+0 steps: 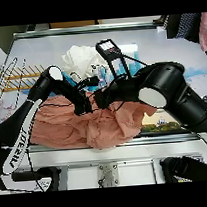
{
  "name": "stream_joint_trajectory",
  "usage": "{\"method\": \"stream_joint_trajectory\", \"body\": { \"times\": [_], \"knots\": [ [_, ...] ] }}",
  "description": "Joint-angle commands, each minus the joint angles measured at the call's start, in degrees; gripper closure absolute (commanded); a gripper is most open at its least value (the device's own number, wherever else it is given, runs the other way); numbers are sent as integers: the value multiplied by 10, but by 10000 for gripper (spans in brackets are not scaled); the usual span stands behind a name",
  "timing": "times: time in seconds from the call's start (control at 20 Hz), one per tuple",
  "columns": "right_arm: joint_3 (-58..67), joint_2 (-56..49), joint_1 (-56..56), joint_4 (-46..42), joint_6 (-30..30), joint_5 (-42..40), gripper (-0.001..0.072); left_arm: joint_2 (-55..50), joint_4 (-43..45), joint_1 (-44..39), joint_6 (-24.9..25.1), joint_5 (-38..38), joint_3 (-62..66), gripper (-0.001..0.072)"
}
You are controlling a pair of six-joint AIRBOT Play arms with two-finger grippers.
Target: Fold the clothes and pants, and hang the long-sleeved shirts on hangers.
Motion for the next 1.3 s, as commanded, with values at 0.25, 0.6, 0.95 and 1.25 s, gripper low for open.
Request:
{"method": "stream_joint_trajectory", "body": {
  "times": [0.25, 0.6, 0.95, 1.25],
  "knots": [
    [65, 48, -254, 240, -318, 158, 109, 0, 0, 0, 0, 0, 1, 699],
    [54, 49, -412, 278, -497, 156, 111, 0, 0, 0, 0, 0, 1, 700],
    [-123, 40, -705, 593, -817, 172, 112, 0, 0, 0, 0, -6, 1, 700],
    [-191, -27, -739, 645, -883, 173, 641, 0, 1, 0, 0, -20, 1, 700]
  ]
}}
